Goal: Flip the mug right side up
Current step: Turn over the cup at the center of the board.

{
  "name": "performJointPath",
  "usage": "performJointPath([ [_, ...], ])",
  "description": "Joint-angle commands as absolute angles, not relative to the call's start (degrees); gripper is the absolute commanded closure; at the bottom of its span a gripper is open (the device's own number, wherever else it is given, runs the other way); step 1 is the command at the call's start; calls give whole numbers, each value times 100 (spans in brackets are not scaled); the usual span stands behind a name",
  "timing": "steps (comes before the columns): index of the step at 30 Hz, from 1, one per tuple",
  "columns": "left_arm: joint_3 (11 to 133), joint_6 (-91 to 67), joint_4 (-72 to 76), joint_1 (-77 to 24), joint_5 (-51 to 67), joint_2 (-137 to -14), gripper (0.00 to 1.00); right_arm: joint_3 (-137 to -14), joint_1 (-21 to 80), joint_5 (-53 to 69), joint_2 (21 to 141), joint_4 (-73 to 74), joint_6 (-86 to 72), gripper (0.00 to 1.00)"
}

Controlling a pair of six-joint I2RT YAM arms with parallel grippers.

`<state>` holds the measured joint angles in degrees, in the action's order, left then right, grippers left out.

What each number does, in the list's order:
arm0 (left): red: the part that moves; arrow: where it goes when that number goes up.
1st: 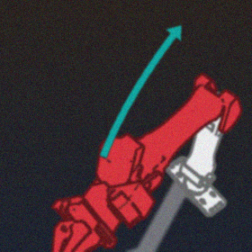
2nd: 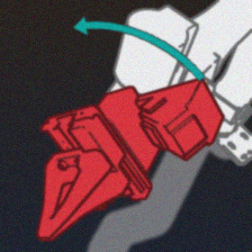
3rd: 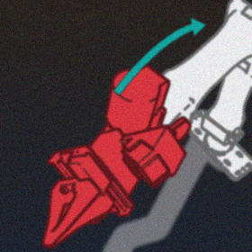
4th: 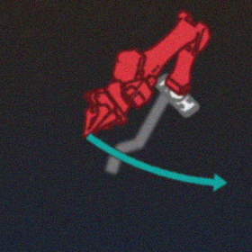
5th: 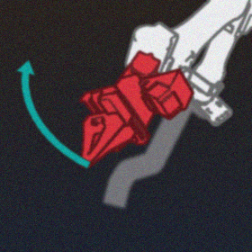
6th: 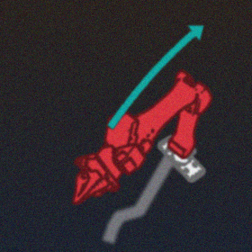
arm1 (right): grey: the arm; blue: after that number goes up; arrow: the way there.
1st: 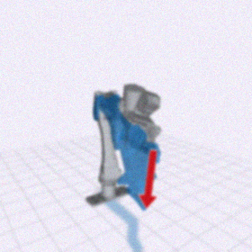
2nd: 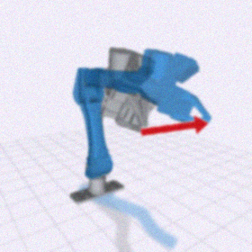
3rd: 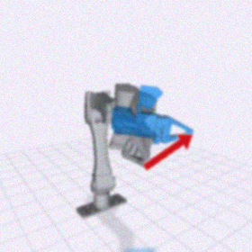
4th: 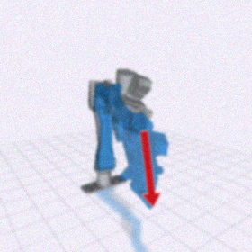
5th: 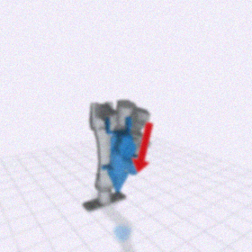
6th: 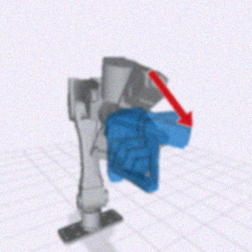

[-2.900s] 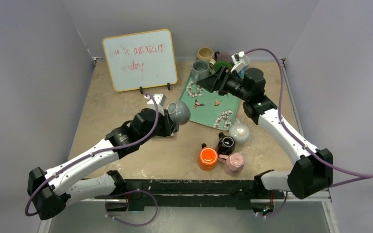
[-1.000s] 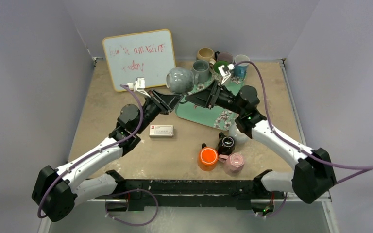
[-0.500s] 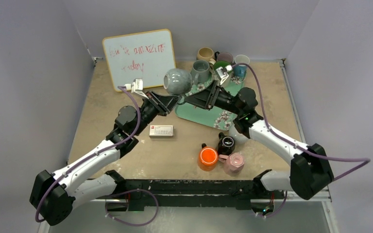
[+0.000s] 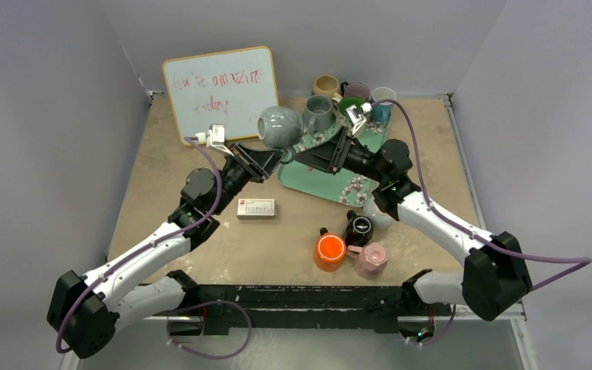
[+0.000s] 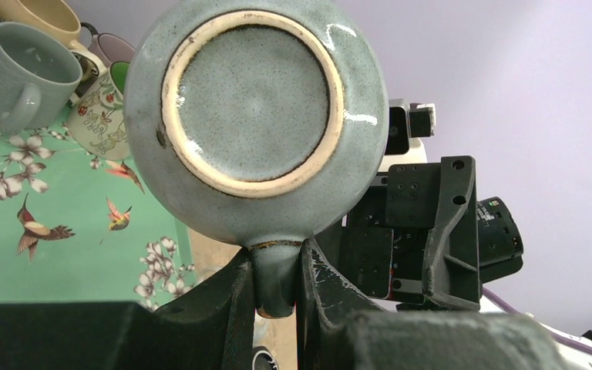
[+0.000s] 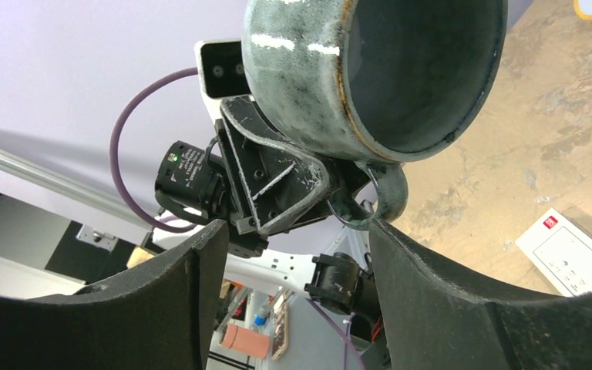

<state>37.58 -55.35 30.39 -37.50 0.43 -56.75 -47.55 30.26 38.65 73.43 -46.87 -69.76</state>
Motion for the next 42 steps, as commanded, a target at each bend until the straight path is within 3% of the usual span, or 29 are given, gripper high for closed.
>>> performJointPath([
  [1,3963,-5548,4235,-3771,54,-5506,100,-4778,3006,3839,7358,-4803,-6939,30],
  [9,3900,-5778,4476,-3773,139,-5543,100,-4902,3008,3876,7601,-5192,-6972,41],
  [20,3561,-6543,5058,-3773,546,-5693,100,-4928,3015,3986,8053,-6390,-7645,67],
  [32,3504,-6600,5426,-3779,830,-6083,100,-4999,3064,4277,8296,-7080,-8071,69],
  [34,3481,-6585,5415,-3771,835,-6112,100,-4992,3059,4316,8325,-7313,-8171,77],
  [37,3385,-6599,5410,-3771,814,-6126,100,-4984,3064,4331,8446,-7869,-8476,100],
  [42,3065,-6700,5452,-3774,682,-6040,100,-4957,3059,4222,8871,-9010,-9433,100],
])
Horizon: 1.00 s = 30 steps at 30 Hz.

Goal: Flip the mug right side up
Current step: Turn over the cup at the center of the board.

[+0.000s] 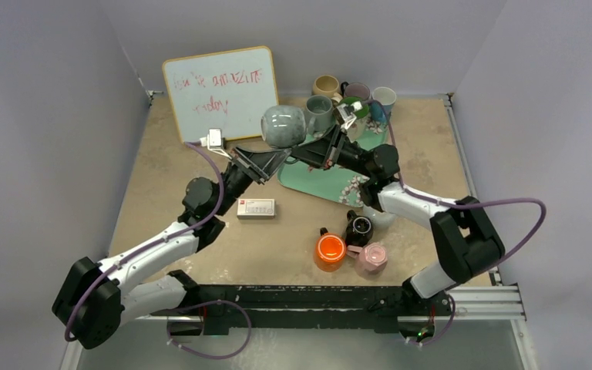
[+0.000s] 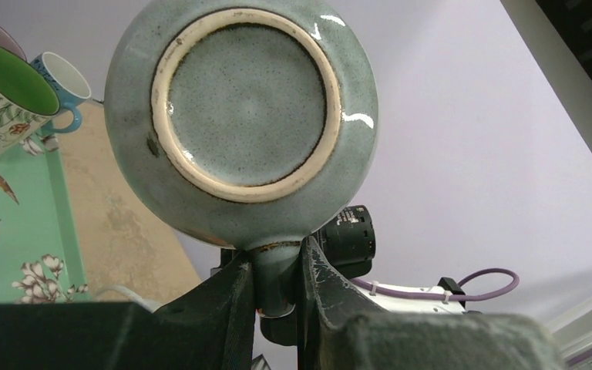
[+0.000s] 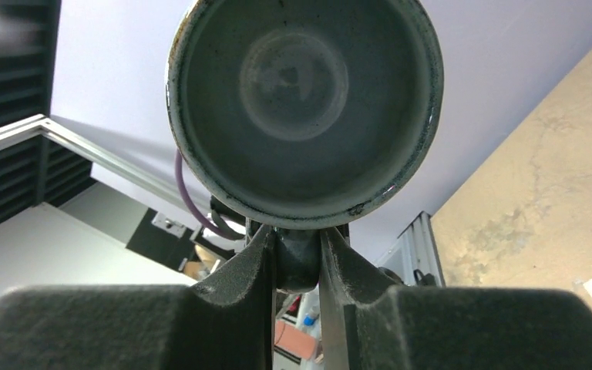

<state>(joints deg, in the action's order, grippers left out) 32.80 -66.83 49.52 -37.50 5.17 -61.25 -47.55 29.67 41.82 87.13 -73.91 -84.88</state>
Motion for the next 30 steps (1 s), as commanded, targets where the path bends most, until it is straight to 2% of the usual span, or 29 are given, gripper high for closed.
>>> performJointPath([
  [1,2996,-6720,5411,-3775,632,-5998,100,-4953,3055,4221,8989,-9110,-9541,100],
  [4,2844,-6758,5070,-3771,451,-5773,98,-4924,3020,4125,9161,-9240,-9658,100],
  [11,2652,-6602,3911,-3771,60,-5262,78,-4895,2861,3781,9473,-9495,-9868,100],
  [21,2607,-6326,3543,-3773,39,-5211,60,-4927,2654,3707,9877,-9571,-9956,100],
  [24,2738,-6134,3189,-3771,185,-5167,47,-4852,2443,3691,9921,-9571,-9941,100],
  [28,3264,-5474,1904,-3772,417,-5172,27,-4776,2035,3728,9879,-9430,-9900,100],
  [30,3811,-4932,979,-3751,579,-5296,23,-4757,1860,3788,9821,-9248,-9811,100],
])
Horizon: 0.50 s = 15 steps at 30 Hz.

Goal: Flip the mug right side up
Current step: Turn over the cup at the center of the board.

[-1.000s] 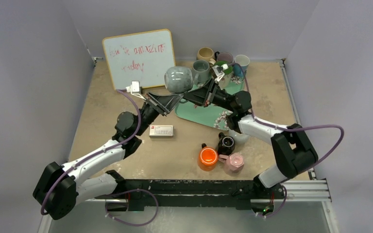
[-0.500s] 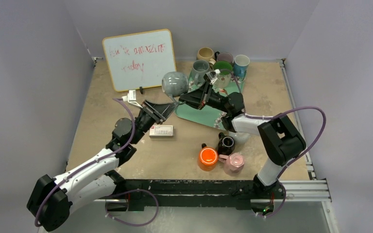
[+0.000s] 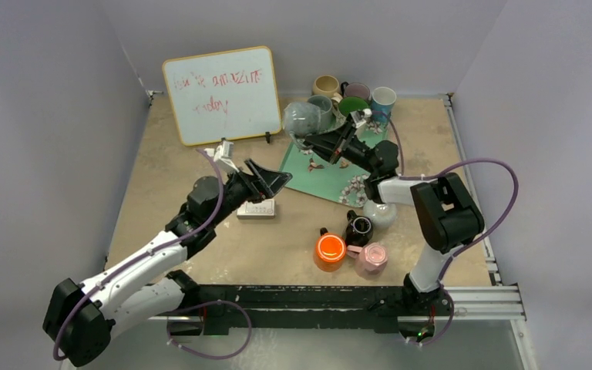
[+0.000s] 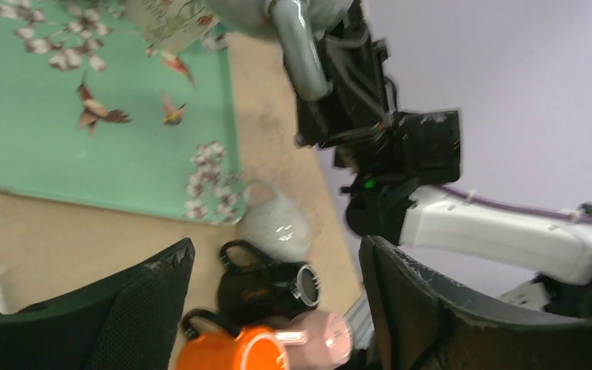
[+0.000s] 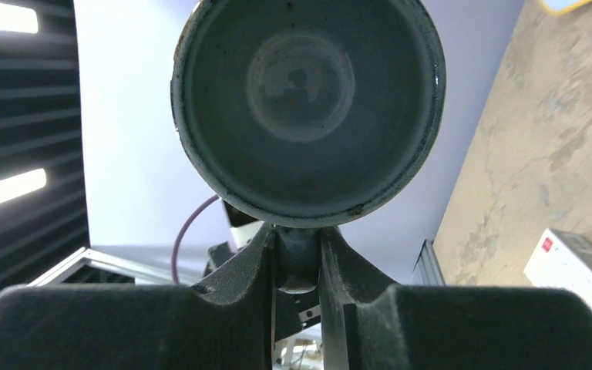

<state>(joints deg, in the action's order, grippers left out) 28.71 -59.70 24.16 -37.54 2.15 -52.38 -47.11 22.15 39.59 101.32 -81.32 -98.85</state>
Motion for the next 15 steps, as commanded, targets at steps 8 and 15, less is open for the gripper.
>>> performJointPath([
  [8,6188,-3010,-2253,-3080,1869,-6197,16,-4548,878,3998,9714,-8661,-9510,100],
  [15,6520,-1932,-2857,-2576,3535,-6429,13,-4399,86,4247,9552,-7904,-8884,100],
])
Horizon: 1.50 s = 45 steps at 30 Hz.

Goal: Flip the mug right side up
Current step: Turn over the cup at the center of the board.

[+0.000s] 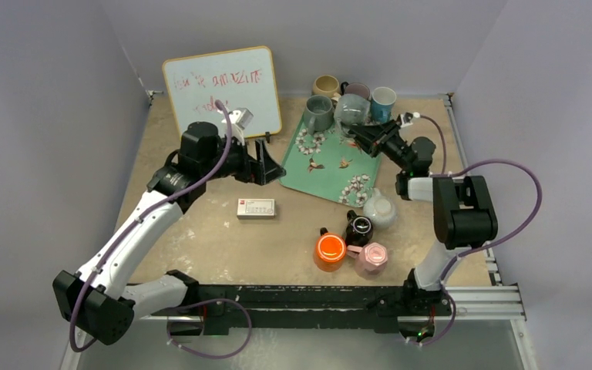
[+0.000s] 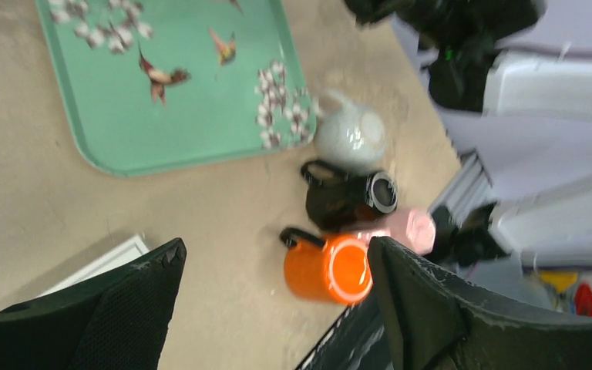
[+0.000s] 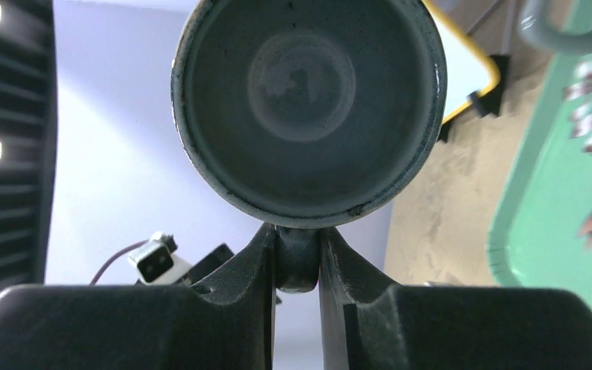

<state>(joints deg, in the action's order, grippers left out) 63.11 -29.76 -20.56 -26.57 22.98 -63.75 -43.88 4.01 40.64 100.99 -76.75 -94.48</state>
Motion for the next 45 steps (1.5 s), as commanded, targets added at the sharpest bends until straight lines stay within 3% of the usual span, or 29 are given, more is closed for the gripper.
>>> performJointPath([
  [1,6521,-1780,-2955,-2575,3510,-6411,13,-4350,23,4260,9508,-7710,-8759,100],
  [6,6267,-1124,-3443,-2575,2398,-6235,11,-4184,-448,4203,9010,-6485,-7960,100],
  [11,5760,-778,-3486,-2583,1142,-5894,10,-4378,-465,3243,7932,-3699,-6056,100],
  [17,5722,-756,-3498,-2584,1001,-5670,9,-4837,-441,2363,7531,-2190,-4771,100],
  [29,5742,-756,-3569,-2583,889,-5543,9,-5273,-214,2015,8477,-2039,-4261,100],
  [45,5754,-791,-3538,-2575,945,-5499,9,-5916,702,-28,8771,-1311,-3308,100],
])
